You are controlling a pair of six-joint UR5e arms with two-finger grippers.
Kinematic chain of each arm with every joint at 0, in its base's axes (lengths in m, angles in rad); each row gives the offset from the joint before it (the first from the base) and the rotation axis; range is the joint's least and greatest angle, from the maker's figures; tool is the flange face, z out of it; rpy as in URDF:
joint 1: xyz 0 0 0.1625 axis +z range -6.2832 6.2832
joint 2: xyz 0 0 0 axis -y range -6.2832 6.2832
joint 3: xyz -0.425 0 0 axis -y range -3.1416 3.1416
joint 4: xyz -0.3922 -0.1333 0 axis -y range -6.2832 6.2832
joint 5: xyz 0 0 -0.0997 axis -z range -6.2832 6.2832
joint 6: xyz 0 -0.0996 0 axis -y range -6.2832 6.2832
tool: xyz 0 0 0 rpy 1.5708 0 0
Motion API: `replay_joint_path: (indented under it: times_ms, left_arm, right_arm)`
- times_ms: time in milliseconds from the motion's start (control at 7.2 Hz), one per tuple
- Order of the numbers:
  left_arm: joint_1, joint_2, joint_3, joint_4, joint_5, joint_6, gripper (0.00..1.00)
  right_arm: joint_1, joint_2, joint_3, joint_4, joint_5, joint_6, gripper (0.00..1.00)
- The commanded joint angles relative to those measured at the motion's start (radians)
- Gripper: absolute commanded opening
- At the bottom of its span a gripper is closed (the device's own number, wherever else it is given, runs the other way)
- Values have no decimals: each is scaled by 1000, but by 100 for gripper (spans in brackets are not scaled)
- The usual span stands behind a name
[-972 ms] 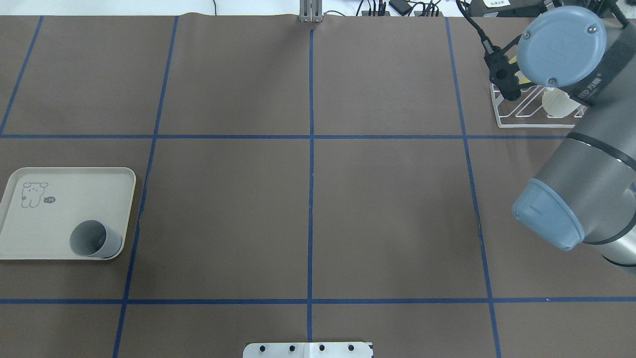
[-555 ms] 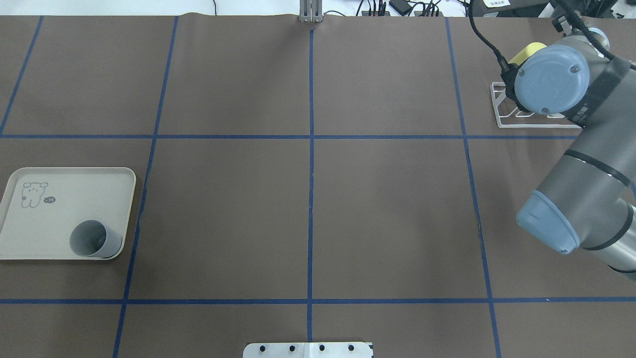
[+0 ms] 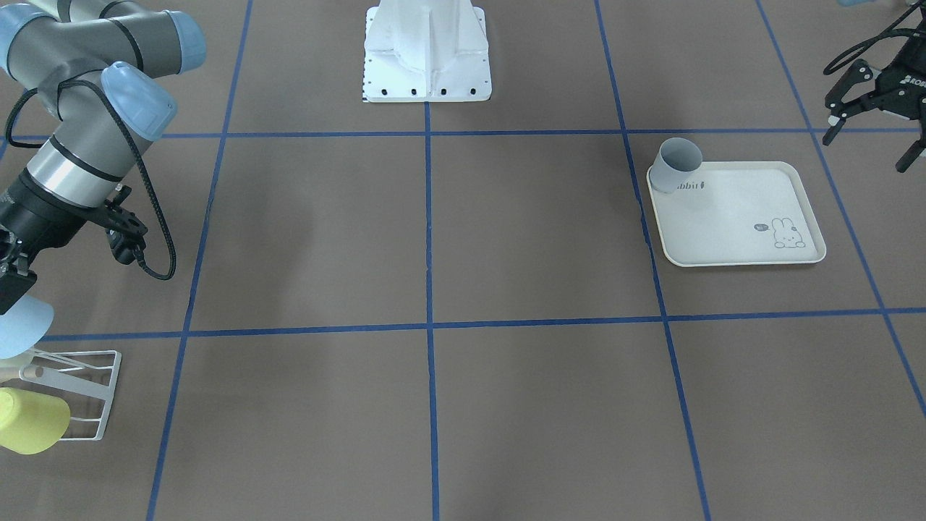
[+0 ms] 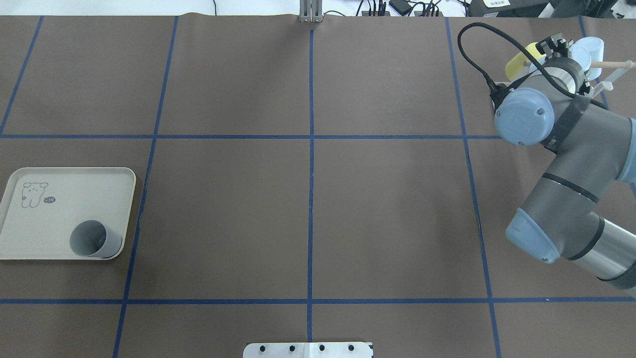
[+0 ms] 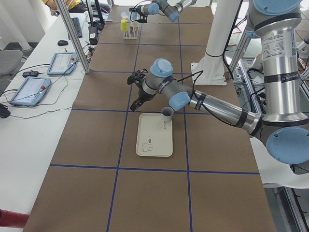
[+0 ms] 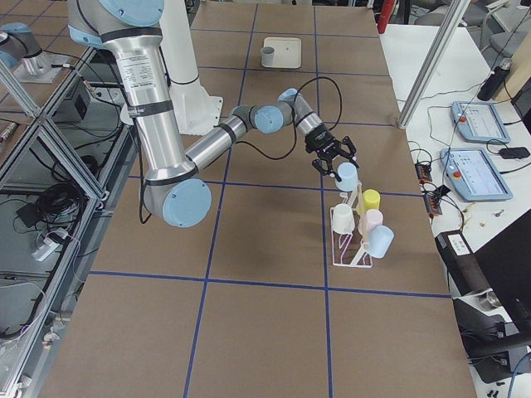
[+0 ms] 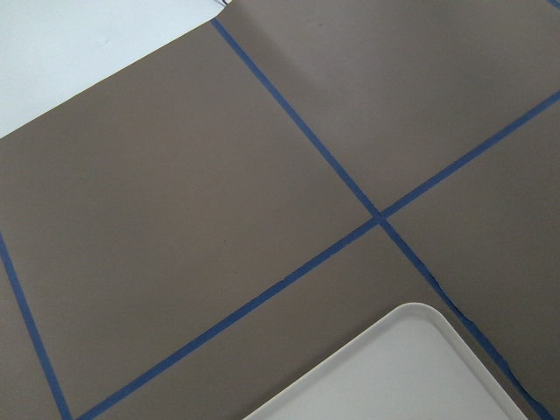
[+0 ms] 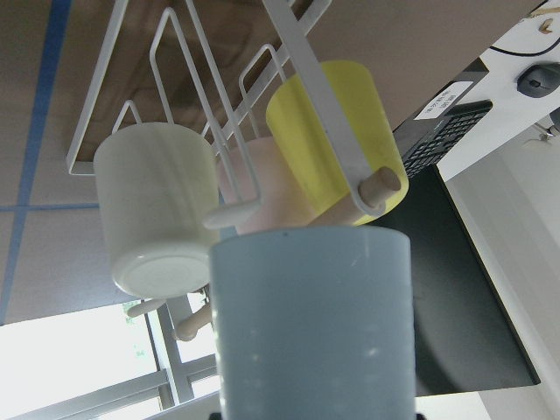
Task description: Transfer IKEA cup to right arm and place on rack
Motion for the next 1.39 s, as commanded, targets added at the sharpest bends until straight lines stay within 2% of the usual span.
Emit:
replay_joint_path:
  times_ms: [0, 833, 1111, 1249]
  left_arm:
    - [0, 0, 0, 0, 0, 0, 100]
    - [0, -1, -3, 0, 0, -2, 100]
    - [0, -3, -6, -5, -2, -26, 100]
    - [0, -3, -5, -8, -2, -35, 100]
  right_arm:
    - [-10, -23, -5, 1, -8, 6, 25]
    - [-36, -22, -43, 3, -9, 23, 27]
    - [-39, -17, -86, 27, -14, 22, 34]
    - [-43, -14, -97, 36, -14, 13, 48]
